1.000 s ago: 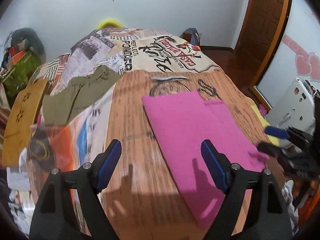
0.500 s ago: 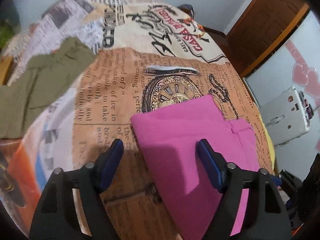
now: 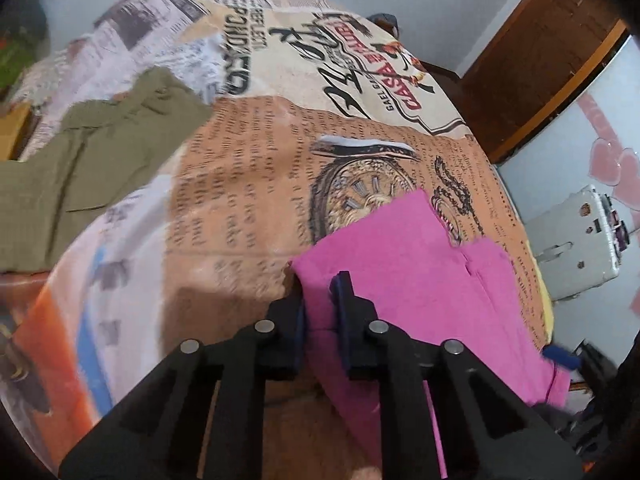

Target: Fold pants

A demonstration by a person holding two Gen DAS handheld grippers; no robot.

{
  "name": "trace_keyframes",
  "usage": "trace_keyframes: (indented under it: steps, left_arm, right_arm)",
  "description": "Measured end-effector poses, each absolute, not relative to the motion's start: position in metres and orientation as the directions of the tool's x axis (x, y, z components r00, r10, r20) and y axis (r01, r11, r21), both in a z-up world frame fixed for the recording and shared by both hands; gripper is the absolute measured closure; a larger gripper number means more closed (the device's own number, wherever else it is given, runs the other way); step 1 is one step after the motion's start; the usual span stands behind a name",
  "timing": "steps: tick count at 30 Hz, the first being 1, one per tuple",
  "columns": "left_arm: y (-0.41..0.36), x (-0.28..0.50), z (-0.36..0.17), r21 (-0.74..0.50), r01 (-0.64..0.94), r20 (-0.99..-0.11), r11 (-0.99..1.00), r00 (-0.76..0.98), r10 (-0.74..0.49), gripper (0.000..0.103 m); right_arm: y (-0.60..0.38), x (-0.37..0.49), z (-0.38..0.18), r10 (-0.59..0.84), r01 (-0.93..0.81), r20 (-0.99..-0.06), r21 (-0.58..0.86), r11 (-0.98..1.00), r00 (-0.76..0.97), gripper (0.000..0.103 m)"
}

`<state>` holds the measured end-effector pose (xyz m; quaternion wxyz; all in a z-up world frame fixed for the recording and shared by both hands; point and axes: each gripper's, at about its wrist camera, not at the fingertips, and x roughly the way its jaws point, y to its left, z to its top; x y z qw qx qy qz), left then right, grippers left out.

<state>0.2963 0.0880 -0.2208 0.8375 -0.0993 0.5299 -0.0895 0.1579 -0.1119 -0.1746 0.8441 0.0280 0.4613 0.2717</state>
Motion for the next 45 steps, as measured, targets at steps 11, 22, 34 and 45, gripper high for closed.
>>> trace_keyframes:
  steps: [11, 22, 34, 45]
  left_arm:
    - [0.119, 0.182, -0.199, -0.295, -0.113, -0.849, 0.949, 0.487, -0.206, 0.089]
    - [0.115, 0.110, -0.197, -0.232, -0.177, -0.853, 0.956, 0.509, -0.113, 0.089]
    - [0.100, 0.125, -0.150, -0.102, -0.021, -0.806, 0.995, 0.588, -0.071, 0.089]
    - [0.044, 0.215, -0.184, -0.173, 0.199, -0.846, 0.965, 0.471, -0.249, 0.089]
  right_arm:
    - [-0.131, 0.137, -0.143, 0.462, -0.401, -0.727, 0.275, 0.874, 0.507, 0.038]
    - [-0.132, 0.121, -0.126, 0.450, -0.433, -0.708, 0.223, 0.874, 0.544, 0.038]
    - [-0.106, 0.135, -0.127, 0.482, -0.501, -0.700, 0.202, 0.842, 0.527, 0.038]
    - [-0.060, 0.180, -0.158, 0.550, -0.590, -0.743, 0.262, 0.764, 0.381, 0.038]
